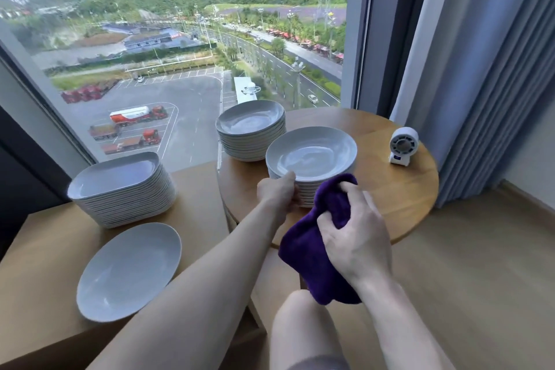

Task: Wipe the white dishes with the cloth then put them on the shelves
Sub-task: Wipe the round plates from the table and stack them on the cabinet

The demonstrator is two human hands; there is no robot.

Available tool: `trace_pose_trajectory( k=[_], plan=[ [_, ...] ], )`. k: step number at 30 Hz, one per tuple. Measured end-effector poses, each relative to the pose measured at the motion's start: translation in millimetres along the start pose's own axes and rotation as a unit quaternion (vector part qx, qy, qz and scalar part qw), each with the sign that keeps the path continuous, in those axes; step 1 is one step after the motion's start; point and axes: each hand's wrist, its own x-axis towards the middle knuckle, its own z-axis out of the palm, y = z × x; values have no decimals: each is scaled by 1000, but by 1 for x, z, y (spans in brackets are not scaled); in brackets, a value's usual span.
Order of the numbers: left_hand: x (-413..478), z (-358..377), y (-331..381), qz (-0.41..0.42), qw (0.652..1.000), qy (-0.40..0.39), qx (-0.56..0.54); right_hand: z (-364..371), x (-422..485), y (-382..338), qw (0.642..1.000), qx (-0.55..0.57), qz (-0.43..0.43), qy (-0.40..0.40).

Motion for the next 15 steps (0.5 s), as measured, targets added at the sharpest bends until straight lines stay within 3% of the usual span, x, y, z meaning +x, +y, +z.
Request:
trace_pose_trajectory(
  k=[9, 15],
  plan=[
    [-11, 3, 8, -5, 1000, 5, 3, -3, 2, -2, 1000, 3, -1, 2],
    [-23, -1, 21, -24, 997, -39, 64, -7, 3, -4, 1000, 3, 10, -5]
  ],
)
